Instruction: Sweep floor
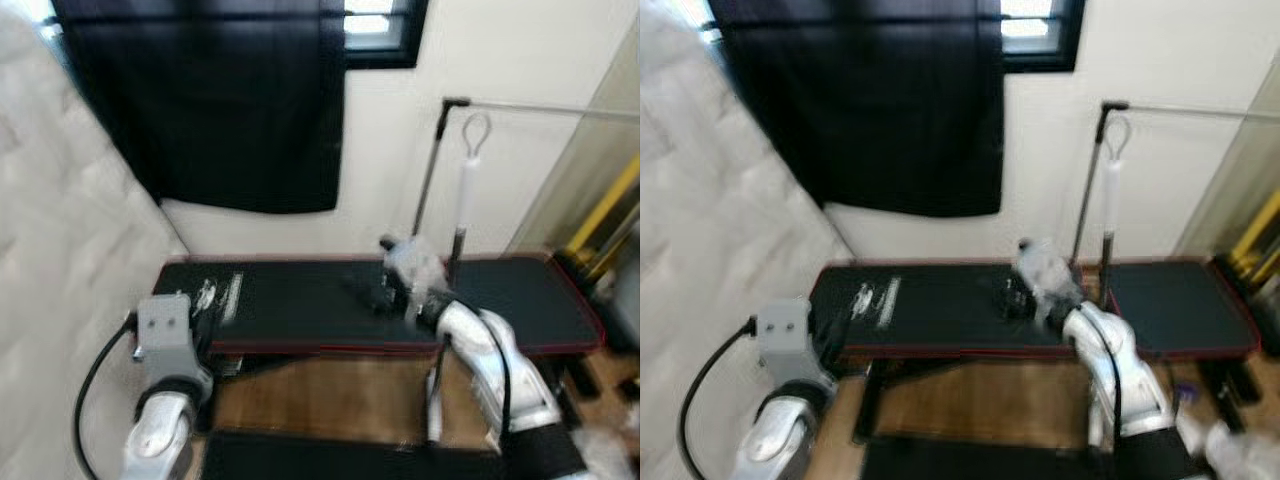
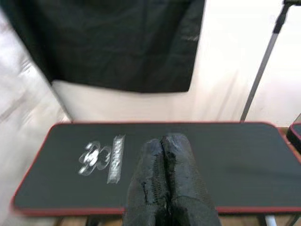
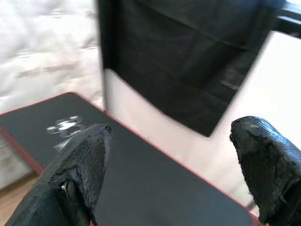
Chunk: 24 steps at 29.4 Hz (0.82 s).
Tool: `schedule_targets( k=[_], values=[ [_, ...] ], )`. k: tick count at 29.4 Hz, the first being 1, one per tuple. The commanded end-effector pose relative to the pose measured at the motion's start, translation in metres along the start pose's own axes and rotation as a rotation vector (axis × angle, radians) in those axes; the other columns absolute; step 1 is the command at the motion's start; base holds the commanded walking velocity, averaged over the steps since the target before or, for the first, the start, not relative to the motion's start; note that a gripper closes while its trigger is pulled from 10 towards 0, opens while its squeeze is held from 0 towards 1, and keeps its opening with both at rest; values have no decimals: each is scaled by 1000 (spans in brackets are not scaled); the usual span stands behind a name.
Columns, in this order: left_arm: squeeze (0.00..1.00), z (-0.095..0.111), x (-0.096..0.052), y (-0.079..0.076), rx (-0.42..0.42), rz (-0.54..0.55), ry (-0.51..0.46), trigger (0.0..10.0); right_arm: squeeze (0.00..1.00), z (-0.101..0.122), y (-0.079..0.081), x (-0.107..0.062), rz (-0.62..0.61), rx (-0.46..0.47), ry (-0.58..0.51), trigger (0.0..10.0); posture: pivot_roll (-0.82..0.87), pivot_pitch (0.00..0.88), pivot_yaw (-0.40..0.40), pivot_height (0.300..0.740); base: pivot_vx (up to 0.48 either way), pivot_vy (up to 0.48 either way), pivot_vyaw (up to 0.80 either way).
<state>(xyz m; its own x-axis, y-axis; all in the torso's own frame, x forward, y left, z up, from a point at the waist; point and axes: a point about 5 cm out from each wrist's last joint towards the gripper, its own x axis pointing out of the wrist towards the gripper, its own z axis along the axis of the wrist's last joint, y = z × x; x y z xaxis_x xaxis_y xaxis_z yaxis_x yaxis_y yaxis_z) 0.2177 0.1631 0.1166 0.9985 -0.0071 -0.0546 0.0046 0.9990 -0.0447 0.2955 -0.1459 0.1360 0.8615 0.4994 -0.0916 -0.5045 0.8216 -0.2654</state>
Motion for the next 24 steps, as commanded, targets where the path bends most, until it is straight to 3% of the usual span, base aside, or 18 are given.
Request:
schedule_targets(
  k=[1, 14, 16, 18, 20, 22, 24],
  values=[
    [0, -3, -1, -4, -9, -39, 23, 10000, 0, 3, -3, -2, -22, 22, -16, 10000, -101, 0, -37, 740, 345, 0, 0],
    [0, -1, -1, -6, 2, -84, 31, 10000, 0, 33, -21, 0, -135, 57, -144, 10000, -94, 0, -32, 740, 335, 0, 0],
    [0, 1, -1, -12, -4, -142, 28, 10000, 0, 49, -17, -1, -80, 150, -217, 10000, -94, 0, -26, 740, 0, 0, -800],
    [0, 2, -1, -14, -2, -164, 27, 10000, 0, 61, -12, -2, -30, 181, -265, 10000, -96, 0, -24, 740, 0, 0, -800],
    [0, 2, -1, -14, -2, -164, 27, 10000, 0, 61, -12, -2, -30, 181, -265, 10000, -96, 0, -24, 740, 0, 0, -800],
    [0, 4, -1, -17, 4, -187, 23, 10000, 0, 80, 1, -6, 96, 174, -334, 10000, -96, 0, -22, 740, 0, 0, -788],
    [0, 5, -1, -17, 8, -194, 23, 10000, 0, 83, 7, -8, 134, 158, -337, 10000, -97, 0, -22, 740, 0, 0, -788]
  ],
)
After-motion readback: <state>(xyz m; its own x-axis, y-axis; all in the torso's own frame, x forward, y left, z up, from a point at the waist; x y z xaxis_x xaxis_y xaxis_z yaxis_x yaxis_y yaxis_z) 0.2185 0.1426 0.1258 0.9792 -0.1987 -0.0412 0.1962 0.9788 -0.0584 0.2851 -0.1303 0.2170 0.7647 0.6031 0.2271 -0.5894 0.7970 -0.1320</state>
